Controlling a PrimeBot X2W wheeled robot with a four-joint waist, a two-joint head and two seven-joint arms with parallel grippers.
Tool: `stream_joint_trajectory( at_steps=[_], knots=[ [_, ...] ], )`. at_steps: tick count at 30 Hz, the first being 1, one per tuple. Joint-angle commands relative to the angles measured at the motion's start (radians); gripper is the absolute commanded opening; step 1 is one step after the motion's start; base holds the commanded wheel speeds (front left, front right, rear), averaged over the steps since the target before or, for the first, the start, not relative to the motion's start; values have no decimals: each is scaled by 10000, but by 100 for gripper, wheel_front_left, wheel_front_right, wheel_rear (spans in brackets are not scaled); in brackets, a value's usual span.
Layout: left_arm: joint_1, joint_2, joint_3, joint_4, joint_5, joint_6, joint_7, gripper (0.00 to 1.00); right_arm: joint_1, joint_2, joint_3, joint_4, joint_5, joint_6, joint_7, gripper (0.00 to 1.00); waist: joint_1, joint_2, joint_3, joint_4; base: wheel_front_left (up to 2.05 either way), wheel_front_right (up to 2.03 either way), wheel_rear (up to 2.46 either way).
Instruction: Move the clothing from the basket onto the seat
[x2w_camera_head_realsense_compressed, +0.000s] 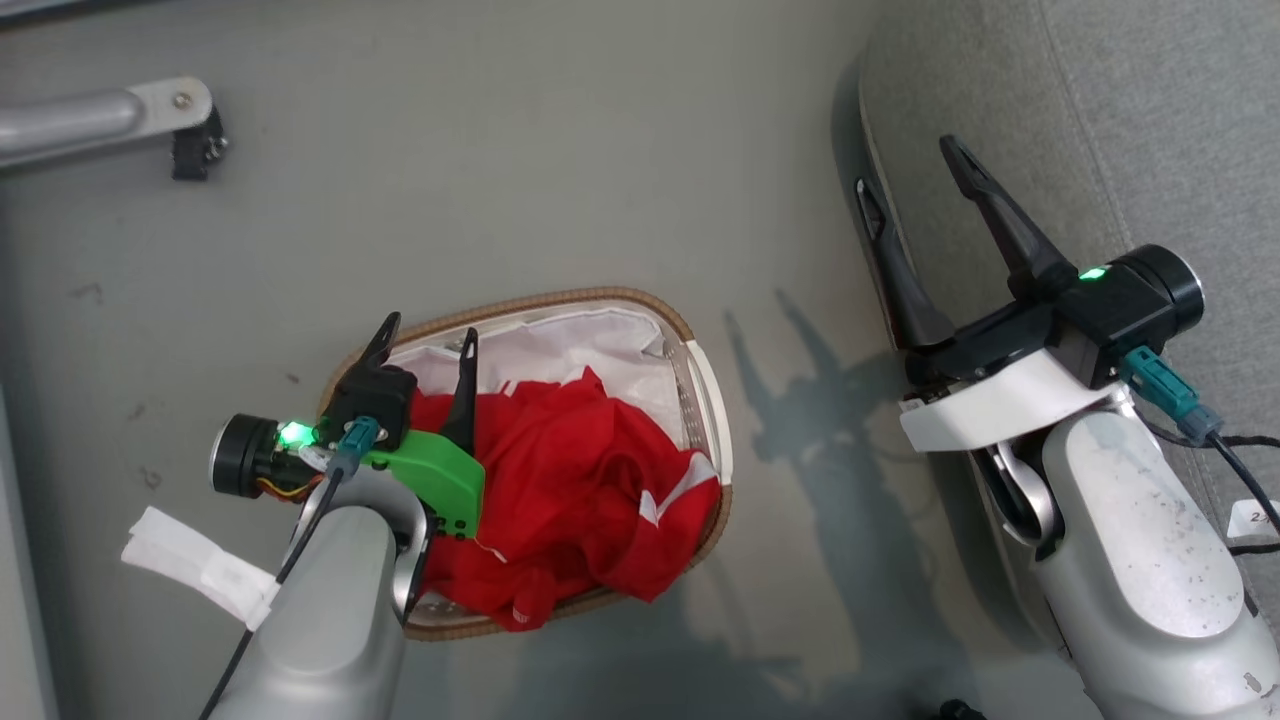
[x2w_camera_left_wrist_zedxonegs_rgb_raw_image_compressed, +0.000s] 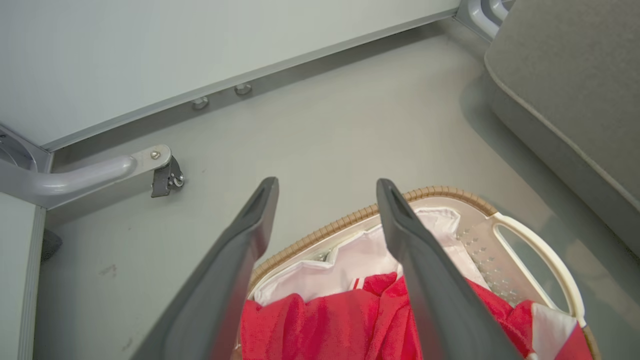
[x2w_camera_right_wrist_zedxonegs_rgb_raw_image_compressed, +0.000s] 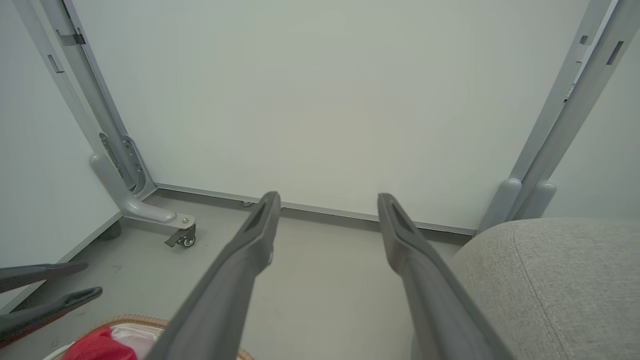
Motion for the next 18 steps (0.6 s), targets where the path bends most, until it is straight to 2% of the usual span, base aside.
stream_joint_trajectory(
  at_steps=[1,11,18],
  knots=[
    [-419,55,-28,277,121,-76,-5,100,-227,-9,17,-144,-25,-6,-24,100,-1,0,1872,-790,0,0,0],
    [-1670,118,-471,2259,121,-396,-7,100,-731,162,187,-698,-118,-6,-22,100,-1,0,3268,-1006,0,0,0],
    [-2437,99,-950,3764,-99,-573,-7,100,-821,120,224,-712,-175,-6,-24,100,-1,0,3866,-1140,0,0,0]
  ],
)
